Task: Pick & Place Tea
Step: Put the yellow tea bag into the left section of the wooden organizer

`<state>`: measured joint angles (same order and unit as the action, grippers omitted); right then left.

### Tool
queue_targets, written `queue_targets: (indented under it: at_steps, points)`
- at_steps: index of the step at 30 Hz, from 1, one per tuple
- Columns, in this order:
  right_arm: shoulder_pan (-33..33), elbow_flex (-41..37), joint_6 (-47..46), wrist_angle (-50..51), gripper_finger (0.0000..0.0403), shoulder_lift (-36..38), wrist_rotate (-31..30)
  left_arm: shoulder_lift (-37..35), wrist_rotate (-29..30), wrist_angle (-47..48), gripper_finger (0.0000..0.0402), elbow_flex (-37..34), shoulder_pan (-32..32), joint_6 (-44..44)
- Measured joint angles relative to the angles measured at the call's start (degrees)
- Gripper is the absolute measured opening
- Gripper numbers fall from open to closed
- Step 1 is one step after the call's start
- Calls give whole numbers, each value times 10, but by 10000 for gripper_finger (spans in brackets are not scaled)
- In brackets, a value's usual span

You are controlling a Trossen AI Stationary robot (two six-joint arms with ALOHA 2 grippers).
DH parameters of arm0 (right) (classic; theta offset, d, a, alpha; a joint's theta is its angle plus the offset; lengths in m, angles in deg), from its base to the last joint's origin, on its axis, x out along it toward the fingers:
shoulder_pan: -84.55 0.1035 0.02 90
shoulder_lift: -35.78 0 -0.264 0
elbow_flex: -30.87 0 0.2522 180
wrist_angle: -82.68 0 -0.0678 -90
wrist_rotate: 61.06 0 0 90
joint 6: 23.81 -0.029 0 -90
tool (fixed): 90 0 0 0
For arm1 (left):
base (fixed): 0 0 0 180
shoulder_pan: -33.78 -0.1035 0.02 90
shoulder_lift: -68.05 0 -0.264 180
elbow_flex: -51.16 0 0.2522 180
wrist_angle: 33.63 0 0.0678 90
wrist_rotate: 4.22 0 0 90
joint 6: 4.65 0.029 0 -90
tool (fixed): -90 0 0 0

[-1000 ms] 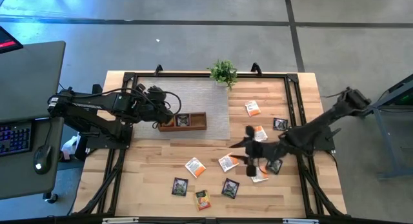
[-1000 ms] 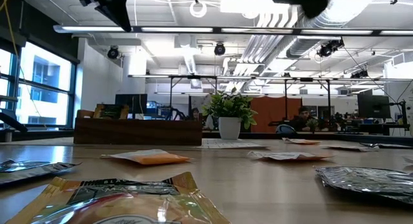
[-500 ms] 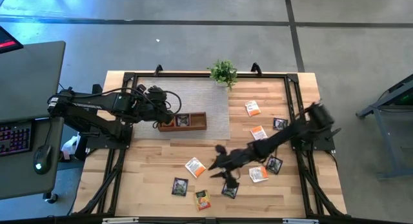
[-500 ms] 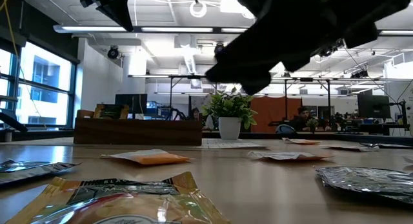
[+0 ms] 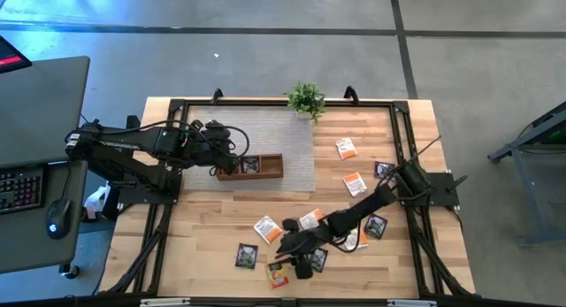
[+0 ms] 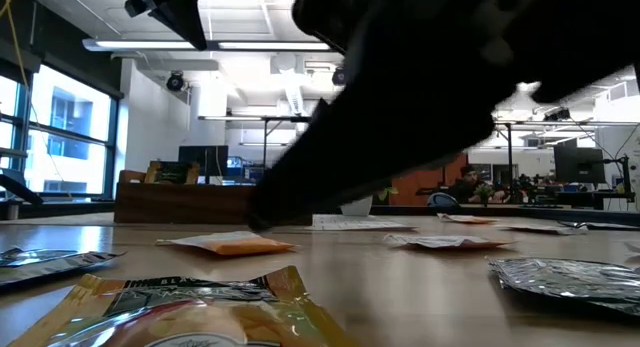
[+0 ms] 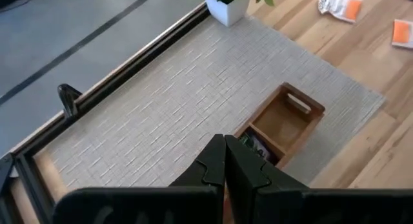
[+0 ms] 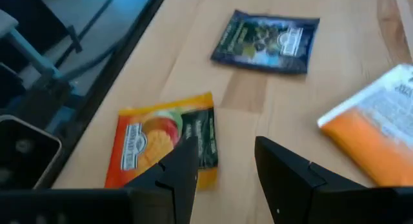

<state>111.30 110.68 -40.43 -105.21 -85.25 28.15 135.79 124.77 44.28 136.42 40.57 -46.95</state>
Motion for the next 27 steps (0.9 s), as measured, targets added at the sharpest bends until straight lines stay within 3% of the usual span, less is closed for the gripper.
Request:
queue_targets:
  at_steps: [9,20,23,27]
  points:
    - [23,-16,-26,-10,149,-13,-38,0,8,-13,0,0,0,0]
    - [7,-14,-47,-85,148,-62,-10,0,9,-12,0,0,0,0]
    - [6,-14,-42,-94,133,-68,-11,0,8,-11,0,0,0,1]
    - [9,-14,-23,-90,80,-69,-17,0,8,-11,0,0,0,14]
